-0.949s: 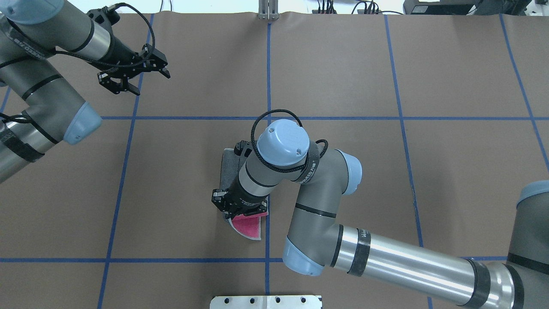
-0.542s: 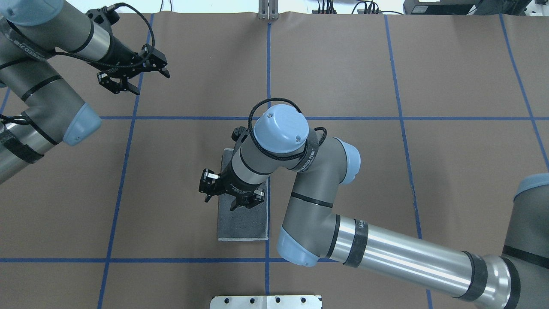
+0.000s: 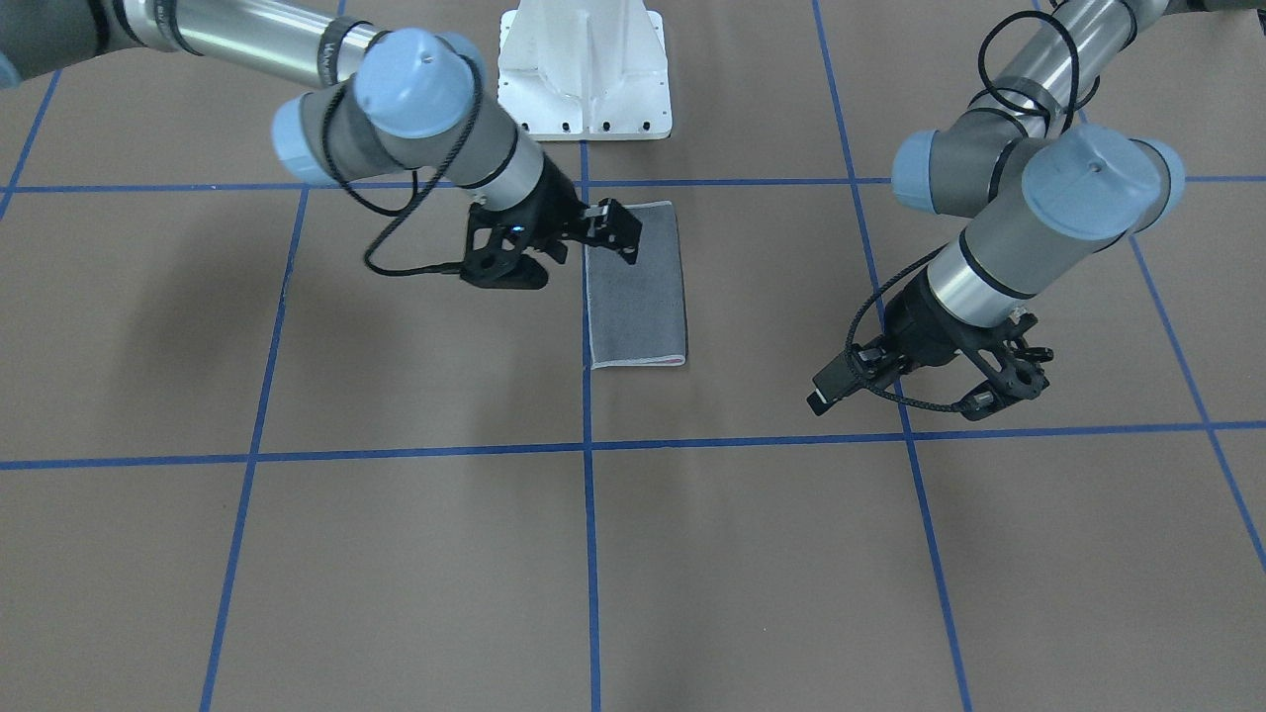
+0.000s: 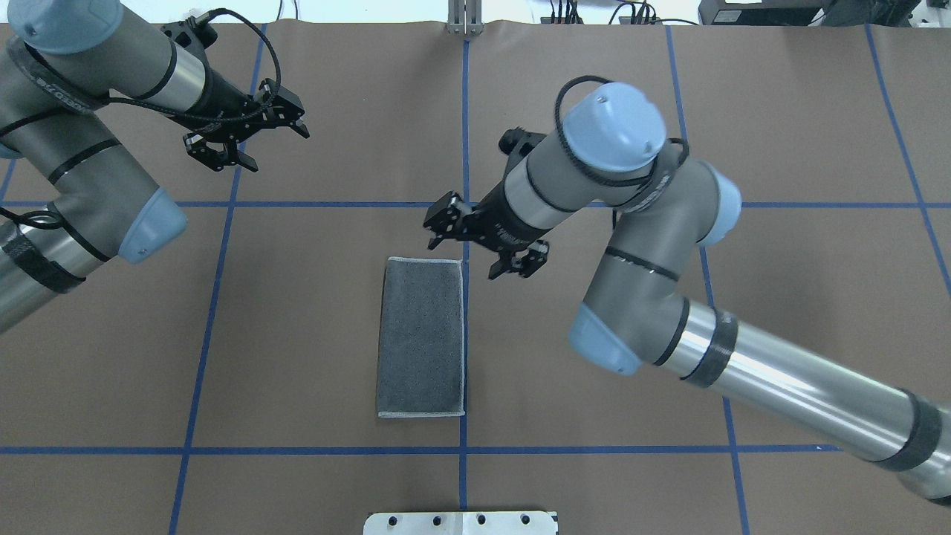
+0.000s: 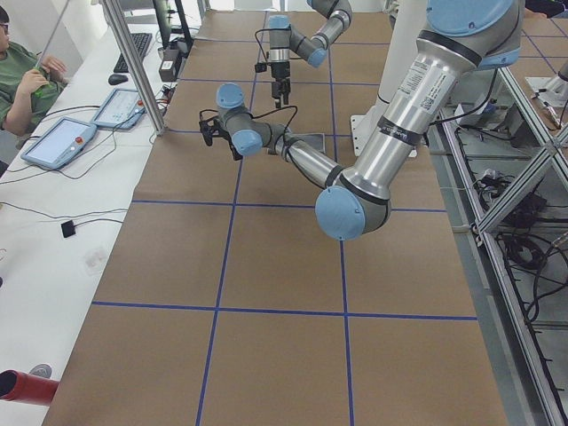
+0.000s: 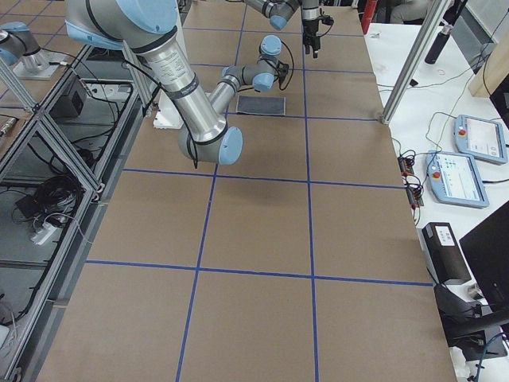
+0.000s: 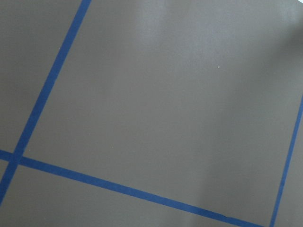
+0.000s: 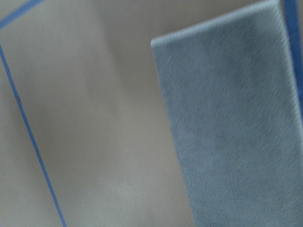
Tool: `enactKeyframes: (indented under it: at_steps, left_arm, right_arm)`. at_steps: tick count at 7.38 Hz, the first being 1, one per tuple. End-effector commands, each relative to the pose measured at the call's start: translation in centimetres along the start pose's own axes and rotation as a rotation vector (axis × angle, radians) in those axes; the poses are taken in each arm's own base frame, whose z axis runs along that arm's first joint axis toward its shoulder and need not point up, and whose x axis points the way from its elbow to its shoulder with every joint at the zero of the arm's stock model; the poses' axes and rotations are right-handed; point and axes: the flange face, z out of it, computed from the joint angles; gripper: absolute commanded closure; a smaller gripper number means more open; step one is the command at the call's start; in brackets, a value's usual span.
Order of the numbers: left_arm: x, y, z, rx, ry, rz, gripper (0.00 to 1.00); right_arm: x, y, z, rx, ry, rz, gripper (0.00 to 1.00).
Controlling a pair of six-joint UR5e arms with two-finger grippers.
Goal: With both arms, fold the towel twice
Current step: 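Release the towel and raise the right gripper away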
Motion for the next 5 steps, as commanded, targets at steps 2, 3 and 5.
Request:
enactKeyframes:
  at_steps: [2, 3, 5]
  left_arm:
    - [-0.3, 11.4, 2.0, -0.029, 0.026, -0.122, 0.0]
    - [-2.4, 16.1, 2.7, -0.047, 0.015, -0.127, 0.0]
    - [-3.8, 24.3, 5.6, -0.049, 0.006, -0.128, 0.0]
  right_arm:
    - [8.6, -9.3, -7.7, 0.032, 0.044, -0.081, 0.0]
    - [9.9, -10.8, -7.4, 0.03, 0.065, -0.095, 0.0]
    - [10.3, -11.6, -7.6, 0.037, 0.068, -0.084, 0.0]
